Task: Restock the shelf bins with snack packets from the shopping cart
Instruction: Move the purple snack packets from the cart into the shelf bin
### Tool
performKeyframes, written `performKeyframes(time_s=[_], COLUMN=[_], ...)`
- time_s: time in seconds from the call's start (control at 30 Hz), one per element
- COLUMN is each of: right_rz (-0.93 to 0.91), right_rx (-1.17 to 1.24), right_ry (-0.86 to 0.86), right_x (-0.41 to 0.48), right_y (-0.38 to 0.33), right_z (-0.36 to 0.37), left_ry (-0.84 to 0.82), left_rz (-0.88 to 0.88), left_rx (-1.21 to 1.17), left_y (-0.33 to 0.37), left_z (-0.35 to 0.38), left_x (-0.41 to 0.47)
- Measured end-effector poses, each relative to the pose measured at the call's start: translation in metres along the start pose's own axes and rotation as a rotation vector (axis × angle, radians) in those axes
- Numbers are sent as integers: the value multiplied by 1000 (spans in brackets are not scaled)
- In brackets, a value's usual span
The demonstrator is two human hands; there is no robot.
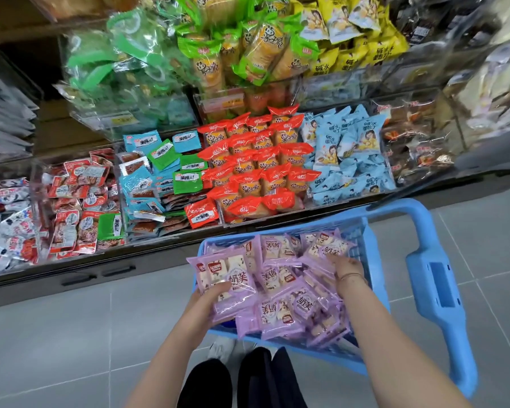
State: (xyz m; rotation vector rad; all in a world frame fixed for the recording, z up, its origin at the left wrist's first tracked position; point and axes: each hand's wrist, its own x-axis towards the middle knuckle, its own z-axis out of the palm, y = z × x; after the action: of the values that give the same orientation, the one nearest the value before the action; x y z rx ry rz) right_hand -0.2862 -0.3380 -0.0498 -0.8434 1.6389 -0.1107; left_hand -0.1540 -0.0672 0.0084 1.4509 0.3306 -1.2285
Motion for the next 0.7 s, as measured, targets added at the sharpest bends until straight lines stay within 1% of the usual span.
performKeyframes(time_s=[0.07, 0.17, 0.27, 0.33, 0.43, 0.57, 0.7], right_rz=[-63, -153, -104, -84, -105, -182, -216], right_rx=[48, 62, 154, 187, 169, 112, 183], right_ry=[16, -46, -138, -165, -210, -261, -374], right_x=[-15, -38, -64, -80, -104, -146, -194], right_y=[3, 18, 35, 42, 55, 66, 72], right_z=[-8, -24, -19, -5, 28, 94, 174], left_ry=[12, 27, 31, 33, 1, 39, 58], left_rz=[11, 28, 66, 93, 130, 182, 251], left_rx=[-10, -23, -36, -49, -62, -75, -61], left_y=[9, 20, 32, 43, 58, 82, 110], left_z=[-5, -17, -36, -50, -84, -154, -241], left_x=[-6, -18, -30, -42, -60, -78, -91])
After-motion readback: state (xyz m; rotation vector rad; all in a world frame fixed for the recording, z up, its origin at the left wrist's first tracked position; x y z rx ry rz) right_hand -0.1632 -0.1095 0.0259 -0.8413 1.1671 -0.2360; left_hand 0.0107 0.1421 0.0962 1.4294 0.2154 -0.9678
